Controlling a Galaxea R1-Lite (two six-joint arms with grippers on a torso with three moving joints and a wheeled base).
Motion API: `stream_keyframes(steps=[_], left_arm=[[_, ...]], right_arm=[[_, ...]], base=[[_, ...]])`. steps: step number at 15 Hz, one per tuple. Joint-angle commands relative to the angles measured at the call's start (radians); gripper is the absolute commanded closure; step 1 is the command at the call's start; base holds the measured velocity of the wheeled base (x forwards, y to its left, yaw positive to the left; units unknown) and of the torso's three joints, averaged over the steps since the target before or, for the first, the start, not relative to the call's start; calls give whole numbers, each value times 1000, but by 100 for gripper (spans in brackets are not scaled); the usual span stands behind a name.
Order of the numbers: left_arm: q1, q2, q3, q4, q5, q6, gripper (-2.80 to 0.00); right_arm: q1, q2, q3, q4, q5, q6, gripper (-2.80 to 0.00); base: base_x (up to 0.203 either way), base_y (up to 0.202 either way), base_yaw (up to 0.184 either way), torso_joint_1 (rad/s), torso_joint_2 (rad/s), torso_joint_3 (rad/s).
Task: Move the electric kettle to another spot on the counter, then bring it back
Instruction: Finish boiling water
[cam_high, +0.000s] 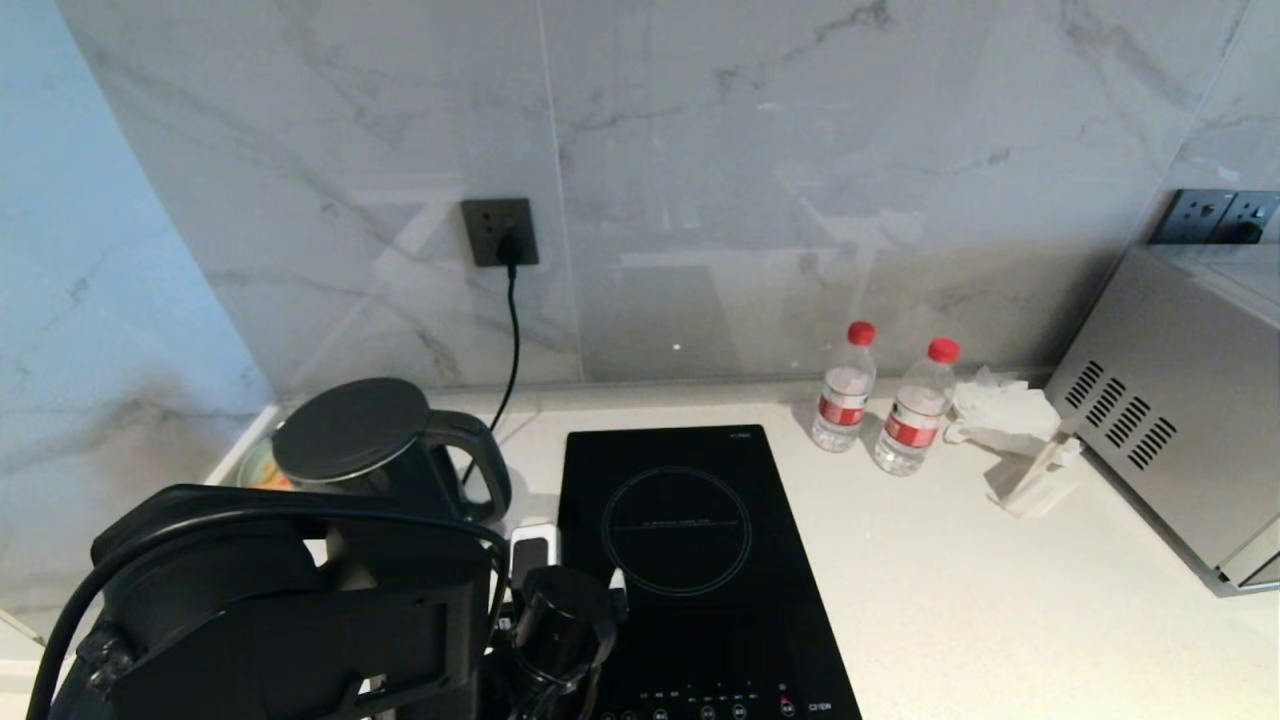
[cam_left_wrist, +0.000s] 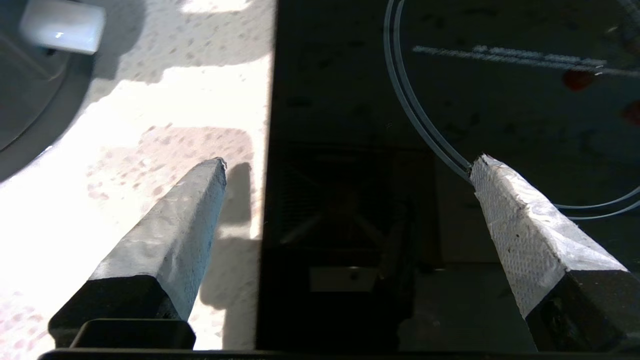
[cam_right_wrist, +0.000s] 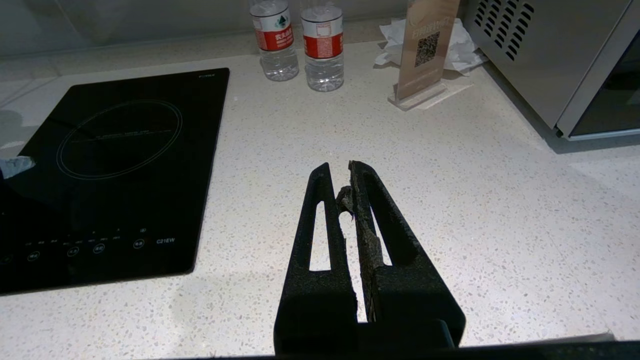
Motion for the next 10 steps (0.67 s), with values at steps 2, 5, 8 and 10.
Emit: stream_keyframes(steps=[2, 5, 8, 10], left_arm=[[0, 1, -23, -2, -1, -4, -280], [6, 38, -72, 27, 28, -4, -280], [27, 60, -84, 28, 72, -4, -280], [51, 91, -122, 25, 89, -2, -280]], right_arm=[[0, 0, 0, 0, 0, 0, 0], [0, 0, 0, 0, 1, -1, 0], [0, 0, 0, 0, 0, 0, 0], [0, 0, 0, 0, 0, -1, 0]], base=[[0, 0, 0, 0, 0, 0], [0, 0, 0, 0, 0, 0], [0, 0, 0, 0, 0, 0], [0, 0, 0, 0, 0, 0]])
